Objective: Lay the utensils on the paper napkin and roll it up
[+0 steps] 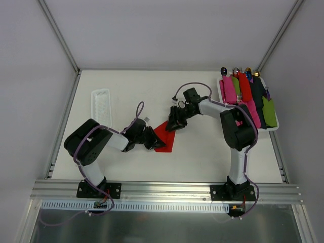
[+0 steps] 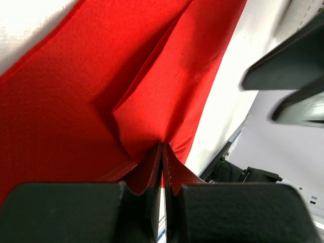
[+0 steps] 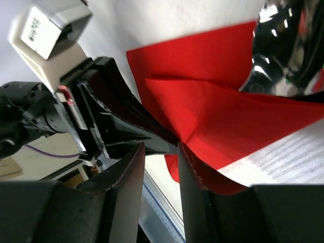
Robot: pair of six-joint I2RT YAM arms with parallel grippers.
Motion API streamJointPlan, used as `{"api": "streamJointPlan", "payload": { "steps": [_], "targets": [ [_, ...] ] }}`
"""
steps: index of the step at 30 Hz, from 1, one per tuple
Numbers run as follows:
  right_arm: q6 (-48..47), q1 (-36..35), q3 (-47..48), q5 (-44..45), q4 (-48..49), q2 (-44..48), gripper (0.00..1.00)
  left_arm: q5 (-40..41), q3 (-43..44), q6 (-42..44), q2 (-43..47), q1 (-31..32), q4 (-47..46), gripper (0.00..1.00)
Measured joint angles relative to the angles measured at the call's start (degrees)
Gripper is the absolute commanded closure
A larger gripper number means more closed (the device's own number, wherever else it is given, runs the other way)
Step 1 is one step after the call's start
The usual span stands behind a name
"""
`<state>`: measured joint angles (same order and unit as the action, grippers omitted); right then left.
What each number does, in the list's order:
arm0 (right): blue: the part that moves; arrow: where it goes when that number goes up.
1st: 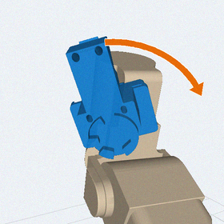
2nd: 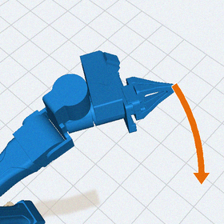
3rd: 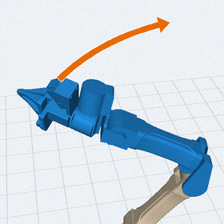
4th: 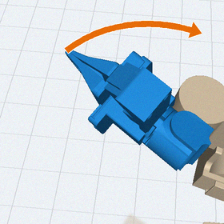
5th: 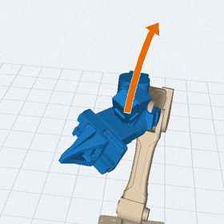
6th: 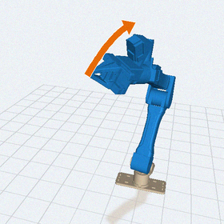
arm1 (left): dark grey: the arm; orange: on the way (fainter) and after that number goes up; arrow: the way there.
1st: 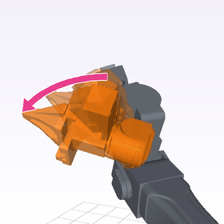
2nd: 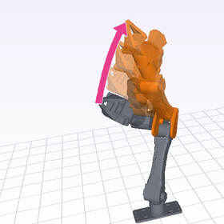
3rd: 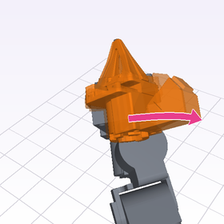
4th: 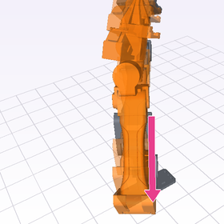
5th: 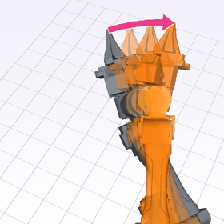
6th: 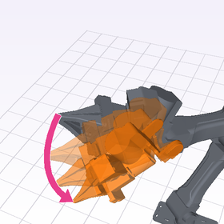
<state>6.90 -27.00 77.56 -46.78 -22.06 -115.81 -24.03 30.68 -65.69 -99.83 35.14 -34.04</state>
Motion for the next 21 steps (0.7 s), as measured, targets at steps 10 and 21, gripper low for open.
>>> {"api": "streamJointPlan", "payload": {
  "steps": [10, 21],
  "targets": [
    [7.96, 1.86, -5.51, -4.11, 10.29, -1.86, 0.7, -0.5, -1.36, -1.01, -0.24, -0.74, -2.49, 1.0],
    [13.35, 3.76, -6.01, -5.95, 13.97, -5.31, 0.77, -0.59, -1.53, -1.01, -0.24, -0.74, -2.8, 0.99]
  ]
}}
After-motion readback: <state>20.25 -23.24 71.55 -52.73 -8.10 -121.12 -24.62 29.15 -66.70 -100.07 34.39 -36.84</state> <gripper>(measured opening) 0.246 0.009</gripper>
